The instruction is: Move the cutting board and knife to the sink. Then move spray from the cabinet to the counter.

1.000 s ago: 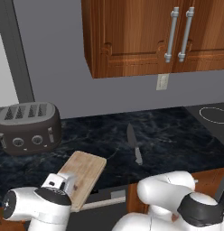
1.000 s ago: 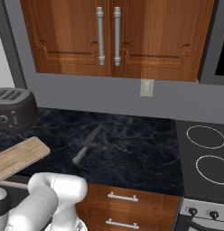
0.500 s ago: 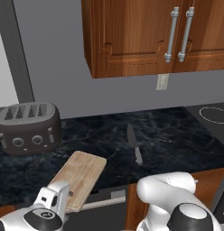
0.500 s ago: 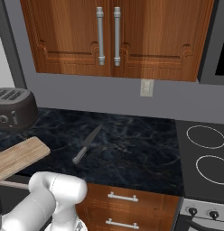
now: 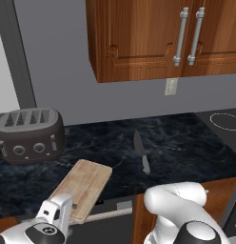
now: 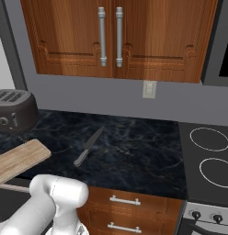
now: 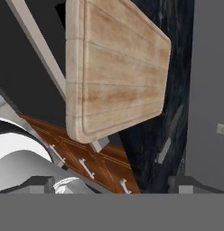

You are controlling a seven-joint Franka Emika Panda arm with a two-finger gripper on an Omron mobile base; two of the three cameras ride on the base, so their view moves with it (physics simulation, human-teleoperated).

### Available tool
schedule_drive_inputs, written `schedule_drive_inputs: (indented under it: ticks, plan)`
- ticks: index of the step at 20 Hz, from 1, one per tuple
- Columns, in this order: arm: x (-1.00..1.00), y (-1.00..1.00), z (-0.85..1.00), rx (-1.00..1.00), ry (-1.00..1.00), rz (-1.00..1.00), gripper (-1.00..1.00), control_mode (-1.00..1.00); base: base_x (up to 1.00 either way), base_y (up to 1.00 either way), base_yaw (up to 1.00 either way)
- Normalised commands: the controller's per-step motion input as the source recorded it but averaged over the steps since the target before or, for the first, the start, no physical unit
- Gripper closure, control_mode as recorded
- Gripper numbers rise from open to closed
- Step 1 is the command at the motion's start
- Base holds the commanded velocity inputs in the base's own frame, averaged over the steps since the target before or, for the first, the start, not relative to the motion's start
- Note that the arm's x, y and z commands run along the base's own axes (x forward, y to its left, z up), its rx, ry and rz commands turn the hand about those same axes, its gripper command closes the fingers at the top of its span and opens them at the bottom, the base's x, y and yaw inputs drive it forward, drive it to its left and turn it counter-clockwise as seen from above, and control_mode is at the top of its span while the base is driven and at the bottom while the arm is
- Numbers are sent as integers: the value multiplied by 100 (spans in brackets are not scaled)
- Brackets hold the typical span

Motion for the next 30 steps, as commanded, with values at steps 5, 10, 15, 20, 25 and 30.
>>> schedule_drive_inputs:
  ticks: [5, 10, 15, 20, 25, 30]
  plan:
    - [16, -1, -25, -5, -2, 3, -100, -100, 0, 0, 0]
    - [23, 0, -17, -4, -2, 1, -100, -100, 0, 0, 0]
    - [17, 0, -12, -3, 0, 0, -100, -100, 0, 0, 0]
    - [10, 0, -15, -4, 0, 0, -100, -100, 0, 0, 0]
    - [8, 1, -22, -5, 0, 0, -100, -100, 0, 0, 0]
    - [15, 2, -21, -4, 0, 0, -100, -100, 0, 0, 0]
